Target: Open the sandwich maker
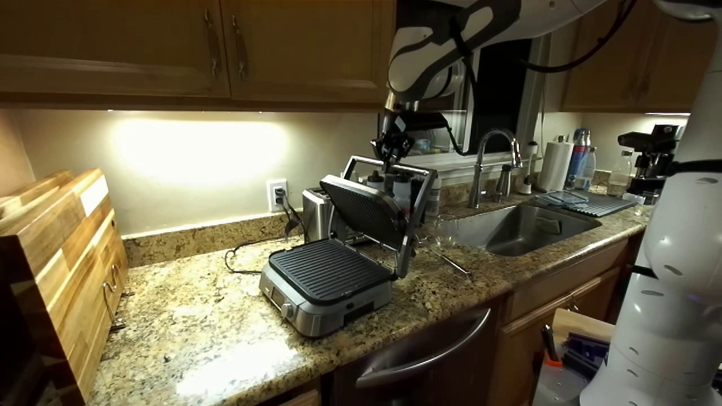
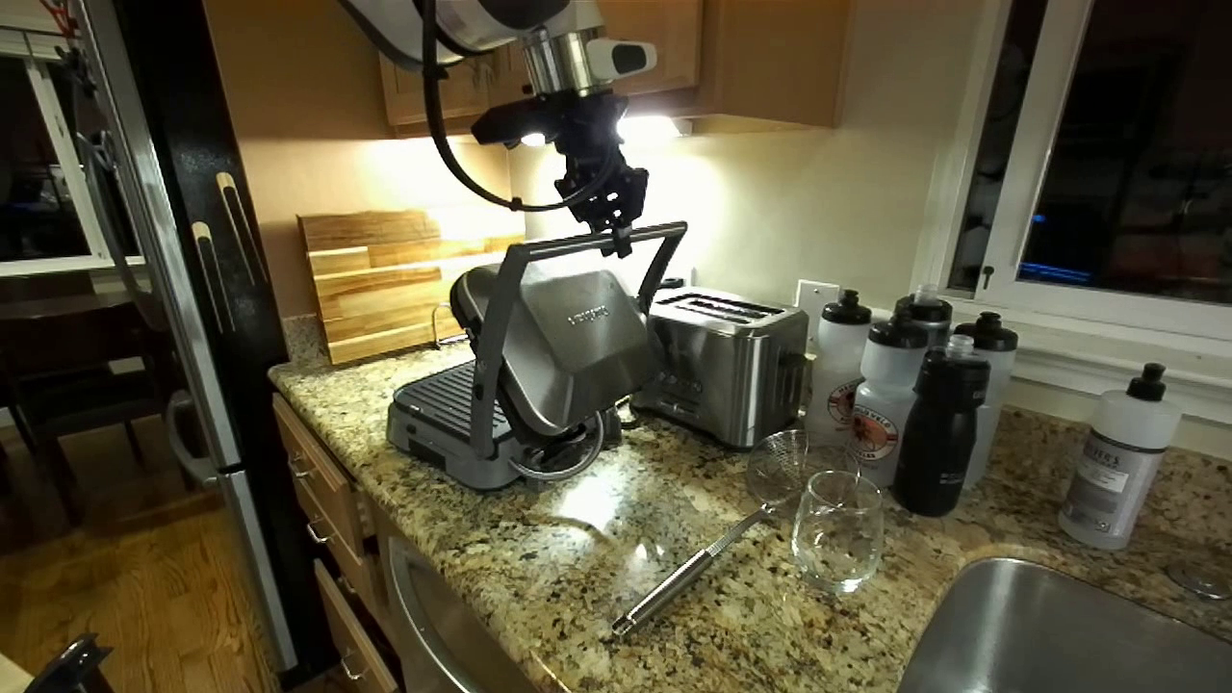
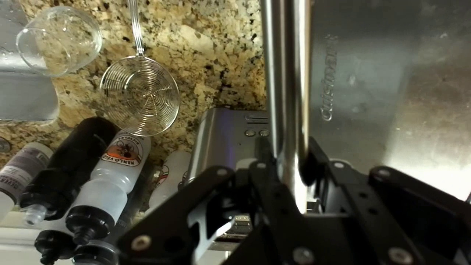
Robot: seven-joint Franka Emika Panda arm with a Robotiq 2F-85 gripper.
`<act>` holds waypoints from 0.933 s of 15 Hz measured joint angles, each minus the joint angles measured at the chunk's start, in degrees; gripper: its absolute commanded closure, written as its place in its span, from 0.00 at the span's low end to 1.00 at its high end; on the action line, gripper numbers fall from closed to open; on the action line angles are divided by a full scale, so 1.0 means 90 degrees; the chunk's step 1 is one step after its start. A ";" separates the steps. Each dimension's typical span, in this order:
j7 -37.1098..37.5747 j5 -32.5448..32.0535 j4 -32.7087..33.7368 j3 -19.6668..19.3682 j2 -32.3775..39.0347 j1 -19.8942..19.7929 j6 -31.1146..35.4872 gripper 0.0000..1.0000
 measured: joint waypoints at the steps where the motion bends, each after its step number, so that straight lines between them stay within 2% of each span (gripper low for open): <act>1: -0.0026 -0.0019 0.0000 -0.0021 0.0020 -0.0018 0.0004 0.91; 14: -0.0383 -0.0122 0.0057 -0.0294 0.0356 -0.0198 0.0069 0.91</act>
